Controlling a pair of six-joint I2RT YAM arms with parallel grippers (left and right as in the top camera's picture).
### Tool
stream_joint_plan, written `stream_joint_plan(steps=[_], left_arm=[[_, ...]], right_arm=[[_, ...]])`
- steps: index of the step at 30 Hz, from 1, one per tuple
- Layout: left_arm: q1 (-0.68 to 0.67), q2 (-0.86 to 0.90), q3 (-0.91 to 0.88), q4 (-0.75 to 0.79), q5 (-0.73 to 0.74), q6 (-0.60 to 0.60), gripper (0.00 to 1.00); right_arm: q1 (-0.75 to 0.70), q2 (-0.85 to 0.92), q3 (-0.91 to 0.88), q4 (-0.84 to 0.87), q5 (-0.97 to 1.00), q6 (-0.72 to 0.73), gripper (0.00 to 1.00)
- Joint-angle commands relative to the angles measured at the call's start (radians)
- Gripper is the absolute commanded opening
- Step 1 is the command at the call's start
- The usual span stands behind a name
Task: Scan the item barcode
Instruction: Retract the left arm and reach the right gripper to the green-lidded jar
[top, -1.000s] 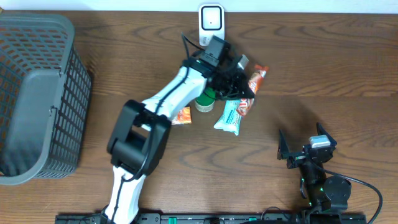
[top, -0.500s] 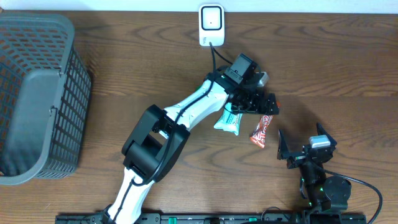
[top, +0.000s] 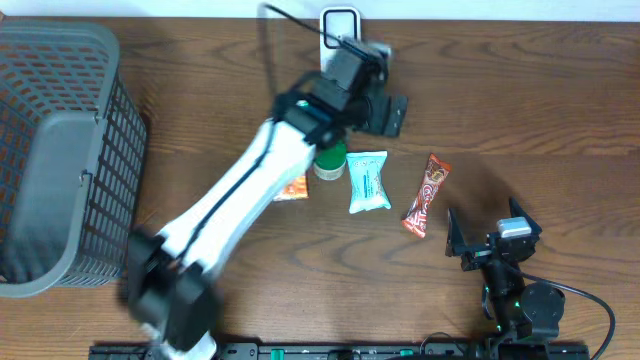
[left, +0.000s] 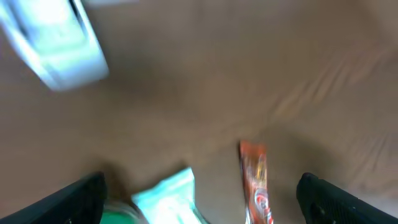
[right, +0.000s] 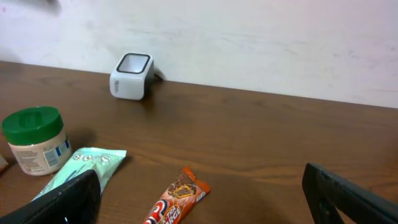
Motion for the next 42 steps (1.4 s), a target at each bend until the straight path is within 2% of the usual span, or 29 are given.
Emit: stream_joint_plan(steps=[1, 4, 6, 9, 11, 14, 18, 23, 25, 27, 28, 29, 33, 37, 42], left_arm=[[-0.001, -0.19, 0.014, 0.037, -0.136, 0.176, 0.98], [0.0, -0.296, 0.014, 0.083, -0.24, 0.195, 0.98], [0.004, -0.365, 0.014, 0.117, -0.33, 0.2, 0.98], [0.005, -0.462, 0.014, 0.142, -0.478, 0.298, 0.98], [0.005, -0.504, 0.014, 0.143, -0.59, 0.366, 0.98], [0.005, -0.547, 0.014, 0.155, -0.782, 0.418, 0.98], [0.005, -0.595, 0.014, 0.159, -0.956, 0.426, 0.98], [0.005, -0.628, 0.014, 0.111, -0.999, 0.426, 0.98], [0.005, -0.633, 0.014, 0.08, -0.999, 0.426, 0.98], [0.005, -0.634, 0.014, 0.052, -0.999, 0.426, 0.98], [0.005, -0.633, 0.013, 0.039, -0.999, 0.441, 0.98], [0.005, -0.634, 0.014, 0.044, -0.999, 0.451, 0.98], [0.005, -0.644, 0.013, 0.045, -0.999, 0.452, 0.98], [0.005, -0.667, 0.013, 0.036, -0.999, 0.452, 0.98], [0.005, -0.718, 0.013, 0.006, -0.999, 0.452, 0.98]], right_arm=[[0.009, -0.003, -0.002, -0.004, 0.016, 0.012, 0.99], [0.009, -0.002, -0.002, -0.005, 0.006, 0.026, 0.99], [0.009, 0.0, -0.002, 0.007, -0.034, 0.095, 0.99], [0.01, 0.002, 0.008, 0.03, -0.193, 0.149, 0.99], [0.01, 0.015, 0.035, -0.037, -0.197, 0.216, 0.99], [0.01, 0.063, 0.1, -0.153, -0.209, 0.231, 0.99], [0.017, 0.201, 0.263, -0.282, -0.22, 0.13, 0.99], [0.056, 0.505, 0.5, -0.385, -0.182, -0.002, 0.99], [0.092, 0.679, 0.603, -0.433, -0.183, -0.047, 0.99], [0.153, 0.838, 0.711, -0.47, -0.19, -0.105, 0.99], [0.24, 0.986, 0.83, -0.503, -0.164, -0.195, 0.99], [0.287, 1.06, 0.895, -0.516, -0.124, -0.223, 0.99], [0.41, 1.325, 1.157, -0.652, 0.04, -0.227, 0.99], [0.451, 1.513, 1.341, -0.846, 0.023, -0.211, 0.99], [0.48, 1.626, 1.35, -0.838, -0.034, -0.272, 0.99]])
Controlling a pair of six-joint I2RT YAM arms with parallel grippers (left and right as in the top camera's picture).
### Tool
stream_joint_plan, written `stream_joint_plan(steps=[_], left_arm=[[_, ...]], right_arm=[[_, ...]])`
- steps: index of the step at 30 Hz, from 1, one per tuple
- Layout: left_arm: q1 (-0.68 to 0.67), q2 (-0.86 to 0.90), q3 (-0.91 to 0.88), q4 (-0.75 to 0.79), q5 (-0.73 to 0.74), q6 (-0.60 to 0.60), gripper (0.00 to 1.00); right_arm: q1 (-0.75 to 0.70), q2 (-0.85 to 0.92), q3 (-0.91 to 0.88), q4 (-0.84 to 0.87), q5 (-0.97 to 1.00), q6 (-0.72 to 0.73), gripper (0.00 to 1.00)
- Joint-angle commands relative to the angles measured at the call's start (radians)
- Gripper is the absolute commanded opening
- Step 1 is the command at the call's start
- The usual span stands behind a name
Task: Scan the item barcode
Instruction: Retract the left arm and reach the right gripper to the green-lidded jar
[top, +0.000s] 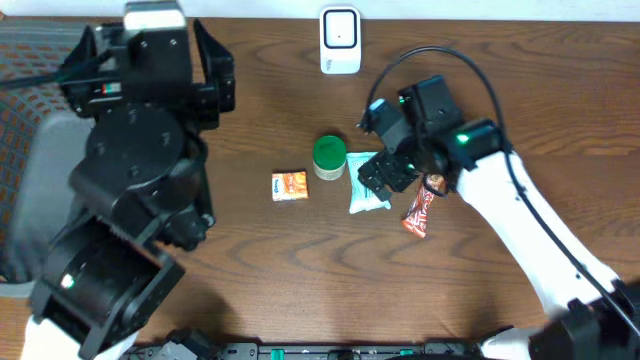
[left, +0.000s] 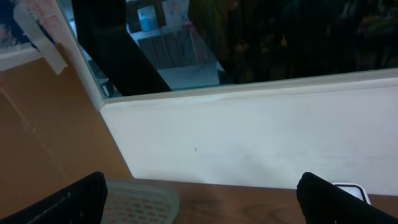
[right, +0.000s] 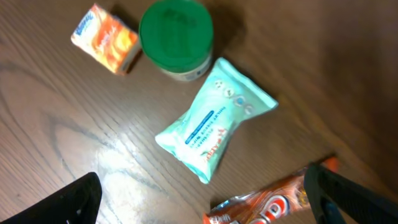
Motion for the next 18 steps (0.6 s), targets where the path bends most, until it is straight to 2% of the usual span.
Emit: stream_joint_plan(steps=[1, 10, 18], left_arm=[[0.002, -0.064, 0.008, -0.012, -0.017, 0.012, 0.98], [0.002, -0.162, 0.008, -0.029, -0.017, 0.012, 0.98], [0.002, -0.193, 0.007, -0.036, -0.017, 0.012, 0.98]], right_arm=[[0.027, 0.073, 0.016, 0.026, -0.022, -0.082, 0.99], [0.055, 0.191, 0.166, 0.016, -0.003, -0.156, 0.99], [0.063, 0.391, 0.42, -0.135, -0.004, -0.245, 0.99]])
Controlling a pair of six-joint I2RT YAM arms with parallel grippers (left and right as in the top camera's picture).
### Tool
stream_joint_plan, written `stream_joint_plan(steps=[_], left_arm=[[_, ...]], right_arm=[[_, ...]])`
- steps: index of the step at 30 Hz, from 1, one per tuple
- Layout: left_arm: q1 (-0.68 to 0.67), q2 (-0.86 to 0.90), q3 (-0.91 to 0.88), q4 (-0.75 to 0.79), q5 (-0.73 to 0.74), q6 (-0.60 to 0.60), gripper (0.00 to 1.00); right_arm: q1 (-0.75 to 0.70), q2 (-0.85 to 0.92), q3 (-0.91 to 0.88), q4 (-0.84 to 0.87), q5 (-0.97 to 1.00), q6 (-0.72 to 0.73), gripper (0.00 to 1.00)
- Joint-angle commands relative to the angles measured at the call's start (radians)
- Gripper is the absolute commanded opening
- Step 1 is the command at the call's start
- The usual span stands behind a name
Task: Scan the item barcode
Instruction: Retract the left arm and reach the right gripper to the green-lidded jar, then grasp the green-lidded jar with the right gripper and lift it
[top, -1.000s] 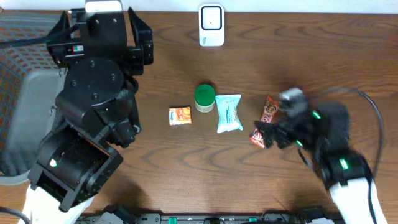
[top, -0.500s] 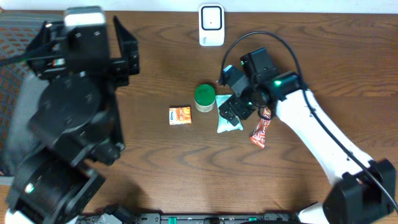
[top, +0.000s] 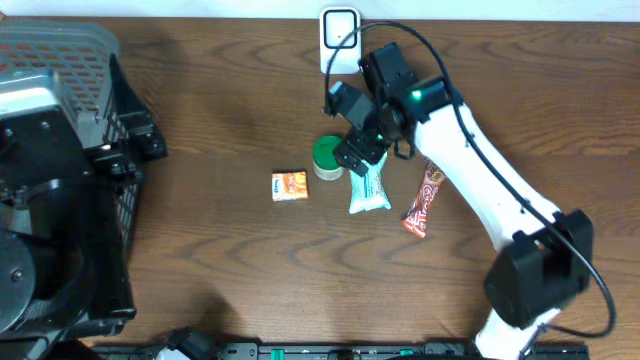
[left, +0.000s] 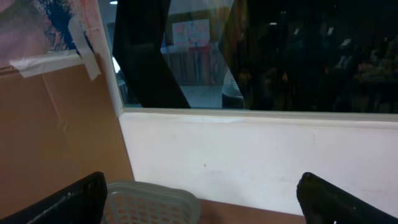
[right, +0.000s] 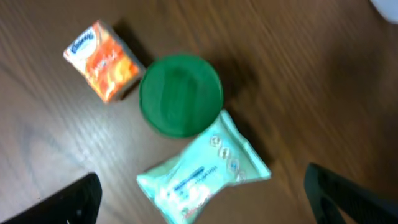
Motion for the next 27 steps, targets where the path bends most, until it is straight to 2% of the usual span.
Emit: stream_joint_plan(steps=[1, 5, 11, 22, 27], left_arm=[[0.002, -0.001, 0.006, -0.002, -0.013, 0.01, 0.98], [0.002, -0.001, -0.01, -0.002, -0.013, 0.01, 0.98], [0.002, -0.001, -0.021, 0.0, -0.013, 0.01, 0.98], [0.002, -0.002, -0.021, -0.002, -0.013, 0.01, 0.98], [0.002, -0.002, -0.021, -0.002, -0.013, 0.01, 0.98]], right_arm=[[0.024, 0.113, 0.114, -0.058, 0.001, -0.082, 0.99], [0.061, 0.179, 0.175, -0.088, 0.004, -0.123, 0.99], [0.101, 0.257, 0.175, -0.052, 0.09, -0.145, 0.99], [0.103, 0.365, 0.176, -0.024, 0.122, -0.171, 0.99], [0.097, 0.365, 0.176, 0.027, 0.14, -0.071, 0.75]])
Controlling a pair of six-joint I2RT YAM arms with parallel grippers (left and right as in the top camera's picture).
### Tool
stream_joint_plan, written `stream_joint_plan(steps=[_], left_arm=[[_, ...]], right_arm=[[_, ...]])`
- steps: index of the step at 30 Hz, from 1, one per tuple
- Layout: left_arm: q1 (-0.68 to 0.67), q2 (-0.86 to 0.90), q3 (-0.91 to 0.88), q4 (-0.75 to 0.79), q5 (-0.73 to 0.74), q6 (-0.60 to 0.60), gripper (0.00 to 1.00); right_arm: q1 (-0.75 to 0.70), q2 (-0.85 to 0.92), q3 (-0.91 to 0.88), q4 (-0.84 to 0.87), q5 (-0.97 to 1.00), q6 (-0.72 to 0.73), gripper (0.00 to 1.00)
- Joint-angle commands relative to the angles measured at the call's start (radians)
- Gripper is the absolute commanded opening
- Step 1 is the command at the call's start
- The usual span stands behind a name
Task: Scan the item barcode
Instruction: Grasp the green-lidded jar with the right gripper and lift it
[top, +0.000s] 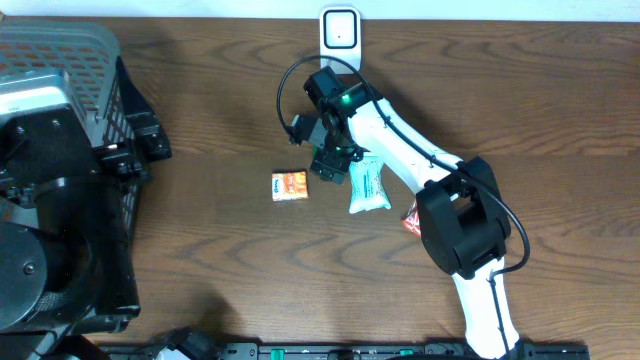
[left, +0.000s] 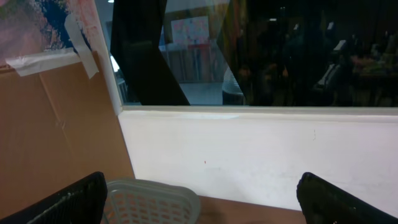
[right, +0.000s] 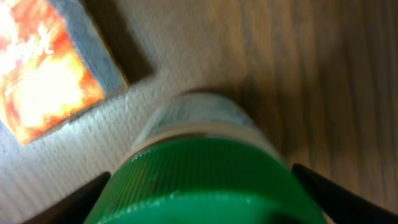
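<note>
The green-lidded white jar (right: 200, 163) stands on the table; in the overhead view my right gripper (top: 330, 158) covers it. That gripper (right: 202, 194) is open, one finger on each side of the lid, low over it. The white barcode scanner (top: 340, 28) stands at the table's far edge, behind the jar. An orange box (top: 290, 186) lies left of the jar, a teal wipes pack (top: 368, 186) to its right. My left gripper (left: 199, 198) is open and raised, facing the wall and window.
A grey basket (top: 60, 45) stands at the far left, with the left arm's black bulk (top: 60, 250) in front of it. A red candy bar (top: 409, 222) peeks out under the right arm. The scanner's cable (top: 290, 85) loops near the right wrist.
My right gripper has come down from above the jar and wipes pack to straddle the jar's green lid, still open. The left arm has hardly moved.
First my left arm reached over the items near the scanner while the right rested at the front right. Then the left was raised at the left by the basket and the right hung over the wipes. The right then stood over the jar, now round its lid.
</note>
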Motion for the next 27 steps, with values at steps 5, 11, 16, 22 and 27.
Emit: stream_joint_plan(steps=[5, 11, 16, 22, 27], left_arm=[[0.002, -0.002, -0.006, 0.002, -0.013, 0.01, 0.98], [0.002, -0.003, -0.006, 0.002, -0.013, 0.01, 0.98], [0.002, -0.003, -0.006, 0.002, -0.013, 0.01, 0.98], [0.002, -0.003, -0.006, 0.002, -0.013, 0.01, 0.98], [0.002, -0.003, -0.006, 0.003, -0.012, 0.01, 0.98]], right_arm=[[-0.011, 0.004, 0.019, 0.037, 0.06, 0.197, 0.59], [-0.011, 0.003, 0.025, 0.035, 0.155, 0.452, 0.51], [-0.013, -0.008, 0.027, 0.016, 0.242, 0.778, 0.59], [-0.012, -0.009, 0.027, 0.016, 0.2, 1.165, 0.63], [-0.012, -0.009, 0.028, 0.017, 0.2, 1.261, 0.94]])
